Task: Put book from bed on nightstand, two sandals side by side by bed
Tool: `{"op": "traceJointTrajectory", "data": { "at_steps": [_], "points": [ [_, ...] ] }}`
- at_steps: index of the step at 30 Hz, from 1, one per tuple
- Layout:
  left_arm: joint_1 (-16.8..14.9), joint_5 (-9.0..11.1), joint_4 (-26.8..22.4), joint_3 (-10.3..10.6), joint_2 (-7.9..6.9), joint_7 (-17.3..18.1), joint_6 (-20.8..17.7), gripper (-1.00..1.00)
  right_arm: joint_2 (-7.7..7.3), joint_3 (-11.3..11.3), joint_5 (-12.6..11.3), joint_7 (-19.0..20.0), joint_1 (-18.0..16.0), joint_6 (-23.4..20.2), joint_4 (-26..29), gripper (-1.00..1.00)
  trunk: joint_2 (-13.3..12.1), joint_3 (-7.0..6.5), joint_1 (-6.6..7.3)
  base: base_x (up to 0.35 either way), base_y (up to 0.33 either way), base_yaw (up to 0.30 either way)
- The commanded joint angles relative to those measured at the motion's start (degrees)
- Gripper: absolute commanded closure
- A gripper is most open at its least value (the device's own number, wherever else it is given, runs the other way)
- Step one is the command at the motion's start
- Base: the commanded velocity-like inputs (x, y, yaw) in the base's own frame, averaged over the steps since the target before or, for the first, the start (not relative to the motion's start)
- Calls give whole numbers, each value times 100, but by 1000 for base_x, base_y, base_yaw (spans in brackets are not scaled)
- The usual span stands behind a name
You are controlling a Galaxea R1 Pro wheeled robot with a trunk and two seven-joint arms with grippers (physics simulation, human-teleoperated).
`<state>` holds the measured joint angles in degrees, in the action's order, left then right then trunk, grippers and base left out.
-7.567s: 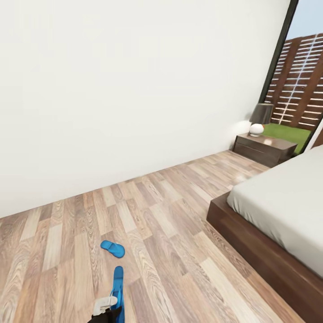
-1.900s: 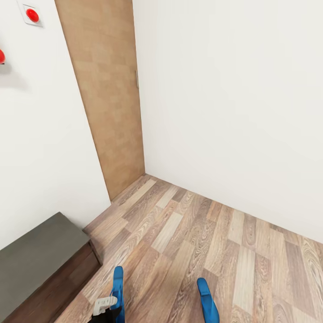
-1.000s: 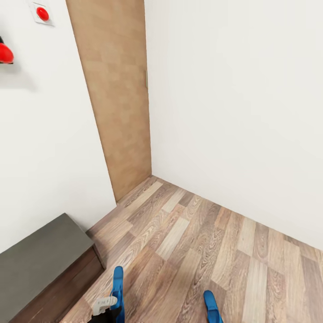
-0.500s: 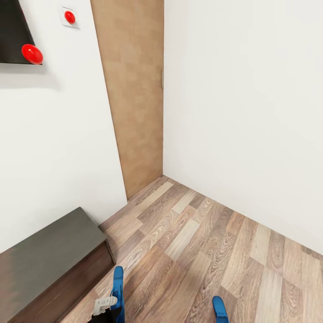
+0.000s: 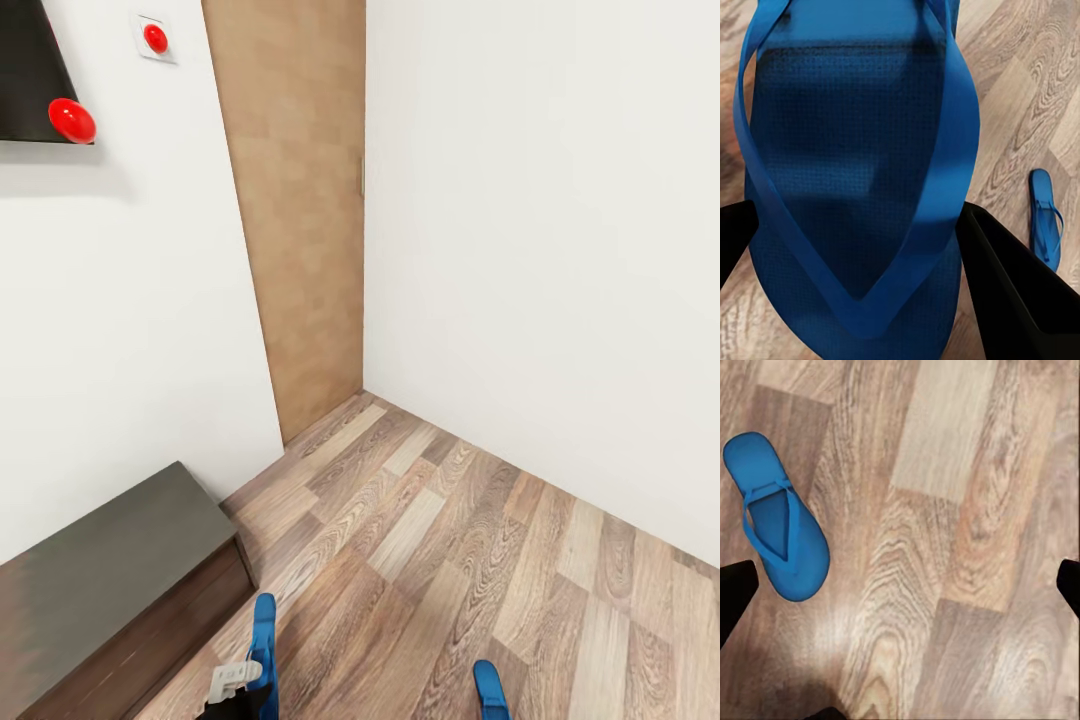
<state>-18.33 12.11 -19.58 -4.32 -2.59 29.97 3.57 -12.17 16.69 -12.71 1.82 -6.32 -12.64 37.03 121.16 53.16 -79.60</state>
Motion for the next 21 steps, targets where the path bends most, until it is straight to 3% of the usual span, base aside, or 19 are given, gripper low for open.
{"op": "traceJointTrajectory", "data": {
  "at_steps": [1, 3, 6, 9, 10, 12, 15, 18, 20, 21],
  "points": [
    [-4, 4, 7, -26, 2, 38, 3, 100, 3, 14, -35, -218, -4, -35, 138, -100, 2, 5, 1, 0, 0, 0],
    [-4, 3, 7, -26, 3, 36, 3, 100, 3, 12, -33, -433, -13, -49, 304, -100, 2, 5, 1, 0, 0, 0],
    [-4, 2, 7, -25, 4, 35, 3, 100, 11, -2, 163, -827, -637, -60, 460, -100, 2, 5, 1, 0, 0, 0],
    [-4, 2, 7, -25, 4, 35, 3, 100, 12, -7, 642, -1296, -1054, -40, 444, -100, 2, 5, 1, 0, 0, 0],
    [-4, 2, 7, -25, 4, 35, 3, 100, 12, -8, 972, -1552, -1168, -18, 436, -100, 2, 5, 1, 0, 0, 0],
    [-4, 2, 7, -21, 8, 35, 3, 100, 14, -8, 1349, -1911, -1394, -15, 432, -100, 2, 5, 1, 0, 0, 0],
    [-4, 1, 7, -19, 11, 35, 3, 100, 13, -9, 1523, -2143, -1725, -67, 440, -100, 2, 5, 1, 0, 0, 0],
    [-4, 1, 7, -19, 8, 35, 3, 100, 13, -16, 1571, -1856, -1860, -390, 473, -100, 2, 5, 1, 0, 0, 0],
    [-4, 1, 7, -19, 6, 35, 3, 100, 11, -20, 1583, -1263, -1883, -673, 493, -100, 2, 5, 1, 0, 0, 0],
    [-4, 1, 7, -20, 5, 35, 3, 100, 8, -20, 1588, -726, -1892, -864, 501, -100, 2, 5, 1, 0, 0, 0]
  ]
}}
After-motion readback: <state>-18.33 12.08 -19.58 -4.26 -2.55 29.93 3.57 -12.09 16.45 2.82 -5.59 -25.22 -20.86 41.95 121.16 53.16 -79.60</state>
